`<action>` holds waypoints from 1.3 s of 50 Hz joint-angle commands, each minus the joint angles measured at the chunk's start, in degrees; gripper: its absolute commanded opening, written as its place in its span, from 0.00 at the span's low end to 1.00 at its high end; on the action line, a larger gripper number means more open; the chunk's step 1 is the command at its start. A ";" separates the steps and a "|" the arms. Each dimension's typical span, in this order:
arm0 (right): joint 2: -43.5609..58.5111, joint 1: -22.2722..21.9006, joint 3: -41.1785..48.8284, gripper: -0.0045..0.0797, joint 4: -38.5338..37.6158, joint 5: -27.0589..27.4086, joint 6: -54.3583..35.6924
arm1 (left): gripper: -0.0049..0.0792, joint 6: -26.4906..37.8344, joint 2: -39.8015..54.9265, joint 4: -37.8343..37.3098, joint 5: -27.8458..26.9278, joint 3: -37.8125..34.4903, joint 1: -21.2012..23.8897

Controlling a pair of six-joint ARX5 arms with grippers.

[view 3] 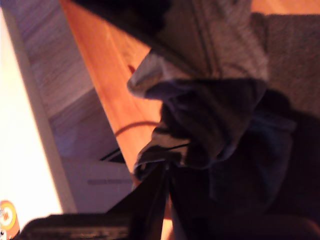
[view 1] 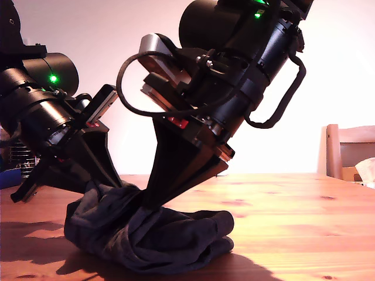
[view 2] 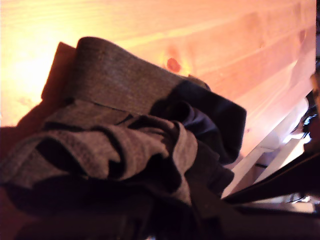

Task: Fold the underwear in front of you. After folding it, place it to the right side.

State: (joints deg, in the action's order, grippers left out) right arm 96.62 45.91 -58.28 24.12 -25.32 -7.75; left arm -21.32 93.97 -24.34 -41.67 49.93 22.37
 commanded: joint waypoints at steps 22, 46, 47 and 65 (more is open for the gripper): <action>-0.70 2.16 0.39 0.06 -0.92 -1.25 -1.01 | 0.30 -4.22 0.61 0.83 -3.80 0.02 -0.09; -5.05 3.21 0.39 0.32 -4.96 1.38 -1.62 | 0.41 -12.13 0.61 5.07 -5.44 0.02 -0.09; -5.05 3.21 0.39 0.34 -5.05 1.79 -1.81 | 0.41 -12.13 0.61 5.29 -5.86 0.02 -0.09; -5.03 6.19 0.39 0.47 -8.31 12.26 -6.23 | 0.41 -14.84 0.61 6.56 -6.93 0.02 -0.09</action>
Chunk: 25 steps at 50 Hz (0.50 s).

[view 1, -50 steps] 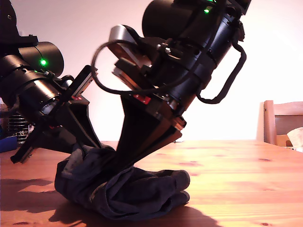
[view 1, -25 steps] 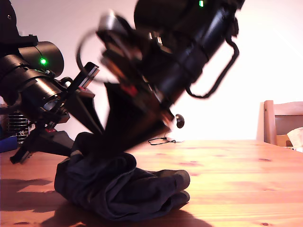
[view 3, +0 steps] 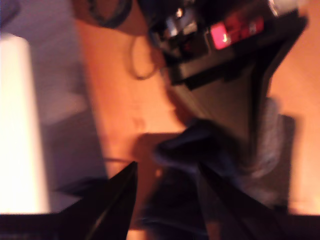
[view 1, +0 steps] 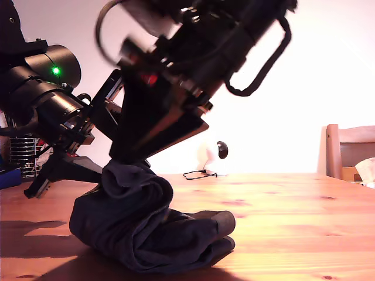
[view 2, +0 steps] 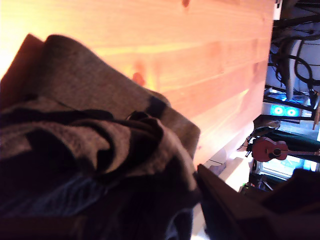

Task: Fold the underwear in front of you. After folding it, place it to the right side.

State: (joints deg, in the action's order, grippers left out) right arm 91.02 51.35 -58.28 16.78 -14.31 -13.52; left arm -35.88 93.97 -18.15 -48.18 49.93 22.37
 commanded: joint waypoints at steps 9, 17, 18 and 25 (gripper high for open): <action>0.68 1.97 0.39 0.49 -2.84 3.23 -0.33 | 0.41 -2.43 0.61 3.39 -0.46 0.02 -0.09; 0.61 2.12 0.39 0.49 -2.03 6.47 -0.09 | 0.41 -6.32 0.63 8.15 0.70 0.02 -0.07; 0.52 1.99 0.39 0.49 -1.90 6.95 -0.04 | 0.41 -7.04 0.63 8.59 0.70 0.02 -0.07; 0.13 1.44 0.39 0.49 -0.37 7.39 0.00 | 0.41 -9.62 0.63 10.67 1.92 0.02 0.20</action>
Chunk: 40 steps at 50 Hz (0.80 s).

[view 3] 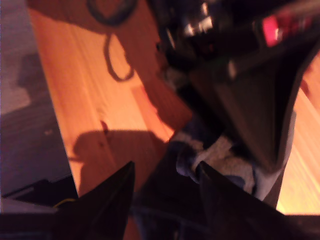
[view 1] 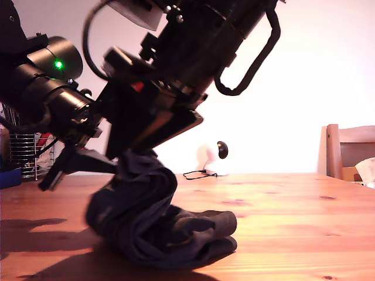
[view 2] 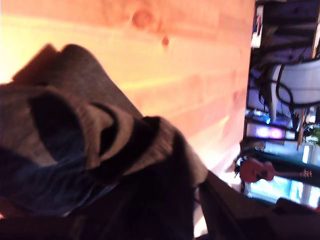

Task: Fold the underwear in front of you. After folding it, place it to the right side.

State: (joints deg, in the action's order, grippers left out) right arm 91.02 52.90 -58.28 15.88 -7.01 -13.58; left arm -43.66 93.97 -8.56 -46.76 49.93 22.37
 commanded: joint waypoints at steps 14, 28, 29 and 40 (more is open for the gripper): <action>-3.76 -0.39 0.28 0.49 1.25 1.31 0.11 | 0.41 -4.90 1.01 3.48 4.55 0.02 3.61; -6.60 -3.17 0.15 0.49 5.84 4.68 -1.44 | 0.41 -9.01 4.24 8.55 7.48 0.02 7.48; -6.84 -3.56 0.07 0.49 6.38 4.63 -1.44 | 0.41 -9.09 4.31 8.90 7.74 0.02 7.67; -9.60 -6.69 -0.48 0.49 9.70 4.59 -1.44 | 0.40 -12.33 4.31 16.52 11.80 0.02 8.04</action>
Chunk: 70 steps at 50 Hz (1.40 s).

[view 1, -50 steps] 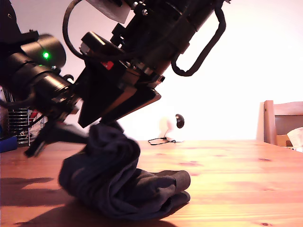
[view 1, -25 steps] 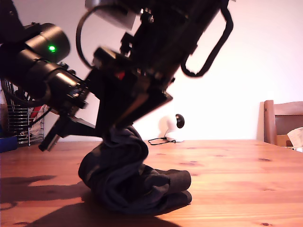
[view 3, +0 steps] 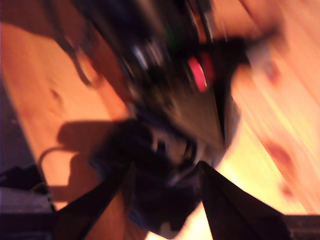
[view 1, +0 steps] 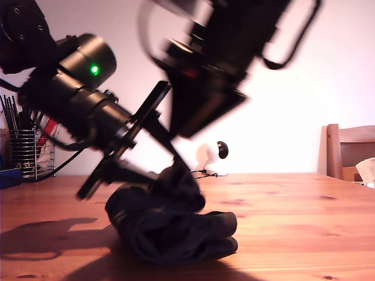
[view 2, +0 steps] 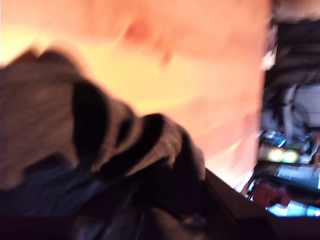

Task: Fold the underwear in front of you. After folding it, place it to the right side.

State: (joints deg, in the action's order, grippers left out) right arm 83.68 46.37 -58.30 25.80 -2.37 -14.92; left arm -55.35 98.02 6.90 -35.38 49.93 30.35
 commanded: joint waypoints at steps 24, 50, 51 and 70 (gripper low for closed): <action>-4.76 -2.95 -0.68 0.49 2.14 -0.66 -0.11 | 0.40 -4.09 0.22 5.57 -8.92 0.07 -0.44; -4.68 -5.33 -0.68 0.33 1.20 -3.54 1.07 | 0.04 7.32 0.13 1.36 -12.04 0.13 -4.90; -4.68 -5.57 -0.68 0.29 1.14 -3.56 1.60 | 0.04 7.85 0.11 0.61 -12.00 0.13 -4.90; -3.91 -10.23 -0.68 0.04 -0.50 -9.77 6.01 | 0.04 19.93 0.13 -9.01 -0.74 0.13 -3.06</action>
State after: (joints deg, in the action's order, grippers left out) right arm 78.76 36.38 -58.39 25.76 -11.70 -9.04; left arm -36.40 98.02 -2.57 -37.63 49.93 26.61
